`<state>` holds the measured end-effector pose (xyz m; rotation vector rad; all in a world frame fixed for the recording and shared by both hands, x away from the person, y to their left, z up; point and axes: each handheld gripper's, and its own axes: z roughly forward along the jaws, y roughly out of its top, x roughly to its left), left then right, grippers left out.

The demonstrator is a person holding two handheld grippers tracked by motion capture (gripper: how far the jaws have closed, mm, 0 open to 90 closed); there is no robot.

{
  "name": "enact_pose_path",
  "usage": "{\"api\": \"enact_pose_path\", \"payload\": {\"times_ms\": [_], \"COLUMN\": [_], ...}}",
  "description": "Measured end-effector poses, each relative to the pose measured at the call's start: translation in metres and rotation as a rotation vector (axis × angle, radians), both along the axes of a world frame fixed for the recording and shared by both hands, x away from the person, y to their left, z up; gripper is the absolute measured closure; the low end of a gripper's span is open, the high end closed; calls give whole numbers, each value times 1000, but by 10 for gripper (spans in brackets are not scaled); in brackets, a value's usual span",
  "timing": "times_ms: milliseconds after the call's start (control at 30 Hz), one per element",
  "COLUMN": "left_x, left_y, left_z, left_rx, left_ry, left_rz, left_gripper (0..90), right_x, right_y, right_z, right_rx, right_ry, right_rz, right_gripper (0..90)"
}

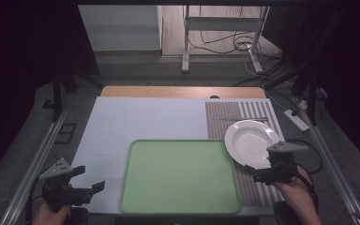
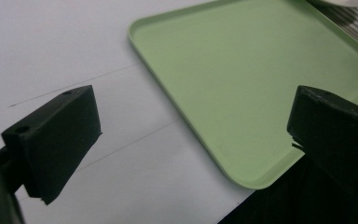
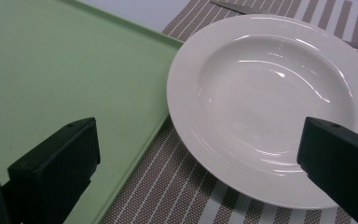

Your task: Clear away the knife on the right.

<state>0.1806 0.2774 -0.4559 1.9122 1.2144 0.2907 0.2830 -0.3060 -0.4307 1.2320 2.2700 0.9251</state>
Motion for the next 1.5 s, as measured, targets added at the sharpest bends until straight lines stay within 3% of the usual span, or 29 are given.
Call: {"api": "enact_pose_path", "payload": {"times_ms": [100,300,467,567,900,1500], "left_x": [0,0,0,0,0,0], "left_y": [1,0,1,1,1,1], "left_z": [0,0,0,0,0,0], "left_rx": [-5,0,-9,-7,-3,-5], "left_ry": [0,3,3,2,2,0], "left_rz": [1,1,3,2,0,0], "left_gripper": [24,24,22,22,21,19], "right_x": [8,23,34,40,62,114], "right_y": [-1,0,0,3,5,2], "right_z": [-2,-3,-4,-5,-11,-23], "right_rx": [49,45,77,50,6,-24], "right_ry": [21,16,53,34,32,57], "right_rz": [12,10,-2,0,4,-89], "right_gripper": [4,4,4,4,4,3]}}
